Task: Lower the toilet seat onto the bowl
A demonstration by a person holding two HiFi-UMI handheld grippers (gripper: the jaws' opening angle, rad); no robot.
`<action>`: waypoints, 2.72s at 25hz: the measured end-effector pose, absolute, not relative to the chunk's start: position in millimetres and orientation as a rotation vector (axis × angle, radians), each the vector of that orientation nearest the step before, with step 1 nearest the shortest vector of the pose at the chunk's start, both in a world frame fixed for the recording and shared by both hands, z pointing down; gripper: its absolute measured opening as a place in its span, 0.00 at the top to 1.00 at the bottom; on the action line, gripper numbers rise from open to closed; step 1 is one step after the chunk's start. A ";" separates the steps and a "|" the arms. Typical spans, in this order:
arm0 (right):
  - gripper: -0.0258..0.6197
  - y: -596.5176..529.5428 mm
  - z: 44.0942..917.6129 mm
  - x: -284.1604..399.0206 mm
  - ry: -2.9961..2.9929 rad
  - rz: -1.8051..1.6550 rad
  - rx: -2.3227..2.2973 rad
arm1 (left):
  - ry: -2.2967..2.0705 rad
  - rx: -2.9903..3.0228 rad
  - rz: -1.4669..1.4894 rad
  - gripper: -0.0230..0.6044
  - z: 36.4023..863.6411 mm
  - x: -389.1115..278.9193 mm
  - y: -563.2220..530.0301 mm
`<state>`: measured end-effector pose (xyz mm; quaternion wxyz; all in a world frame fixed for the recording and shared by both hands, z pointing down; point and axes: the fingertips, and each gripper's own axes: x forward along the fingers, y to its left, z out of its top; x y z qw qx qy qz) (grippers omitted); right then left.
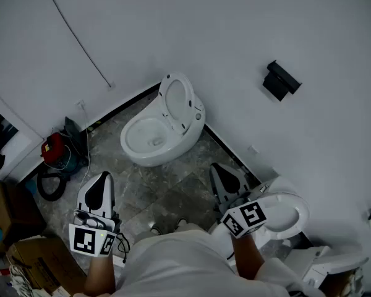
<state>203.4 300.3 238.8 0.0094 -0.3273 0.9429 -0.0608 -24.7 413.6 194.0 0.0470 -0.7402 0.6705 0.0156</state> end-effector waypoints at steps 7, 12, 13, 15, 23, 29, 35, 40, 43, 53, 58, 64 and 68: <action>0.96 298.7 235.9 194.9 2.926 -0.229 -0.942 | 2.079 -2.248 0.057 0.96 199.2 -32.9 413.0; 0.96 292.7 232.3 192.6 2.917 -0.258 -0.826 | 2.096 -2.240 0.051 0.96 202.3 -30.7 403.5; 0.96 290.0 232.9 192.0 2.923 -0.251 -0.825 | 2.099 -2.237 0.049 0.96 202.5 -30.4 401.4; 0.96 285.7 233.4 191.5 2.926 -0.252 -0.816 | 2.108 -2.225 0.051 0.96 202.7 -30.5 398.4; 0.96 259.1 239.9 204.4 2.936 -0.257 -0.812 | 2.056 -2.226 -0.062 0.79 201.3 -28.5 369.6; 0.96 235.8 247.6 209.4 2.928 -0.307 -0.788 | 1.938 -2.211 -0.253 0.41 197.9 -16.9 349.2; 0.96 220.6 260.0 190.7 2.939 -0.369 -0.730 | 1.956 -2.189 -0.395 0.30 215.5 -26.8 345.2; 0.96 199.2 274.1 172.1 2.979 -0.387 -0.749 | 1.973 -2.230 -0.383 0.30 239.8 -45.0 311.3; 0.96 176.0 284.9 163.2 3.009 -0.387 -0.814 | 1.928 -2.293 -0.367 0.30 253.7 -54.7 271.5; 0.96 60.2 264.2 72.0 3.004 -0.378 -0.991 | 1.581 -2.382 -0.424 0.30 258.6 -127.4 124.6; 0.96 32.2 270.5 39.7 2.977 -0.444 -1.121 | 1.478 -2.465 -0.386 0.30 277.3 -161.1 74.5; 0.96 11.3 296.1 40.5 2.972 -0.535 -1.251 | 1.358 -2.544 -0.412 0.30 292.0 -149.6 20.1; 0.96 -6.1 303.1 42.3 2.961 -0.542 -1.275 | 1.256 -2.619 -0.459 0.30 317.9 -126.2 -3.1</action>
